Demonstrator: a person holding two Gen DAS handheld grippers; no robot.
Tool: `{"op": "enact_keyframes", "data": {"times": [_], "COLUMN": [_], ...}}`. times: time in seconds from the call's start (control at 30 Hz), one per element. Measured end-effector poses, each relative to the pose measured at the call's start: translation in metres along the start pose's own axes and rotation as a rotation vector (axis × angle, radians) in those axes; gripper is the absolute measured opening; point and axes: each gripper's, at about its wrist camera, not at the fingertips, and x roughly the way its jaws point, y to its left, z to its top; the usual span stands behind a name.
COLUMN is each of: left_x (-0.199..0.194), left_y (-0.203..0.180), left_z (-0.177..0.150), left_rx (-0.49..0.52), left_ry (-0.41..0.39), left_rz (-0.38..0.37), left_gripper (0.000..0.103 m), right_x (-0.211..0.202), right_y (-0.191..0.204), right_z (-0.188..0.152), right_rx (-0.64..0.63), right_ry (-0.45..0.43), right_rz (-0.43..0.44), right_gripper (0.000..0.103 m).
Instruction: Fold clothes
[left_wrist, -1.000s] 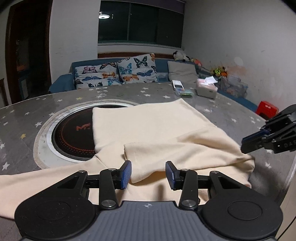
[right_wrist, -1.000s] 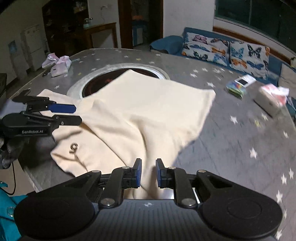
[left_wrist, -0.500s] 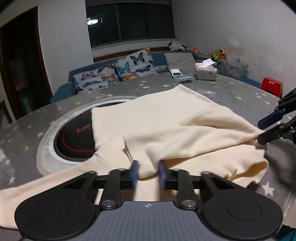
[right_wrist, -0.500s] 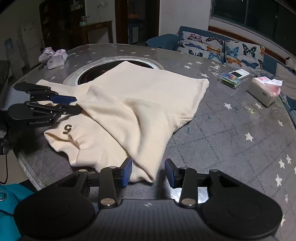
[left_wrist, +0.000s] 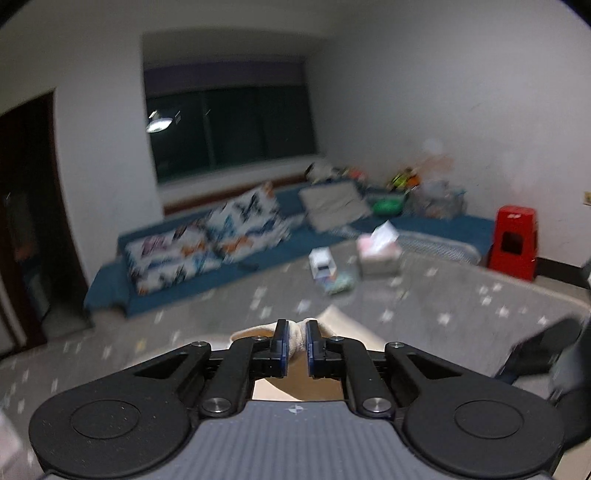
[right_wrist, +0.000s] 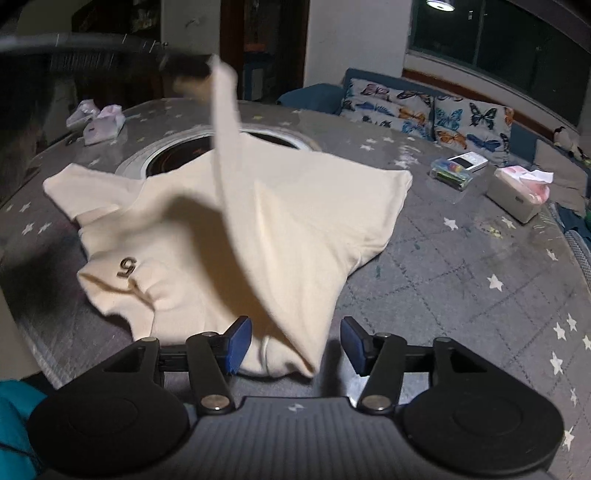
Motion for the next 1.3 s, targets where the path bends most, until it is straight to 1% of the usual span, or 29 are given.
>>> {"op": "enact_keyframes", "data": {"times": [0.1,0.2,0.33,0.43,0.53,0.63,0.73,0.77,0.83,0.9,0.93,0.97,1.07,1.13,1.2,1.23,1.3], "left_x": [0.0,-0.003,-0.004,-0.002,-0.01,-0.019,-0.027,-0.029,-0.03,-0.031,-0.033,-0.035,-0.041,-0.043,-0.042,-0.041,-0.039], "left_y": [-0.012,-0.018,-0.016,-0.011,-0.004,0.003,0.006,0.007,0.008,0.009,0.011,0.013,0.02,0.024,0.026,0.027,0.032], "left_z": [0.019,0.028,0.023,0.012,-0.006,-0.03,-0.061,-0.071,-0.093,-0.11,-0.111,-0.112,-0.116,-0.115,-0.11,-0.107,-0.103], "left_rx": [0.043,0.063,0.06,0.036,0.02,0.007,0.008,0.011,0.029,0.024,0.017,0.01,-0.01,-0.029,-0.05,-0.061,-0.103], "left_ry": [-0.055,-0.092,-0.085,-0.053,-0.024,0.033,0.109,0.138,0.209,0.269,0.271,0.273,0.28,0.273,0.26,0.252,0.241], "left_rz": [-0.024,-0.035,-0.023,-0.013,-0.009,-0.008,-0.006,-0.004,0.012,0.015,0.018,0.021,0.03,0.039,0.04,0.038,0.022], "left_gripper": [0.01,0.01,0.01,0.01,0.01,0.01,0.011,0.014,0.015,0.017,0.021,0.022,0.022,0.022,0.022,0.022,0.022], "right_x": [0.0,0.0,-0.007,-0.005,-0.006,-0.009,-0.011,-0.011,-0.013,-0.016,-0.018,-0.021,-0.03,-0.035,-0.034,-0.032,-0.023], "right_y": [-0.005,-0.01,-0.02,-0.025,-0.03,-0.032,-0.032,-0.032,-0.031,-0.031,-0.031,-0.032,-0.033,-0.033,-0.032,-0.032,-0.032], "right_z": [0.001,-0.001,-0.007,-0.011,-0.015,-0.02,-0.021,-0.021,-0.02,-0.019,-0.019,-0.019,-0.015,-0.008,-0.001,0.003,0.013], "right_rx": [0.048,0.072,0.124,0.128,0.155,0.163,0.153,0.146,0.127,0.105,0.097,0.092,0.076,0.064,0.06,0.058,0.055], "right_ry": [-0.026,-0.031,-0.045,-0.024,-0.017,-0.013,-0.006,-0.002,0.009,0.023,0.029,0.035,0.03,0.013,-0.002,-0.009,-0.02], "right_rz": [-0.015,-0.047,-0.06,-0.104,-0.115,-0.117,-0.111,-0.108,-0.099,-0.087,-0.081,-0.071,-0.043,-0.019,0.008,0.021,0.047], "right_gripper": [0.054,0.054,0.054,0.054,0.054,0.054,0.054,0.054,0.054,0.054,0.054,0.054,0.052,0.048,0.045,0.04,0.04]}}
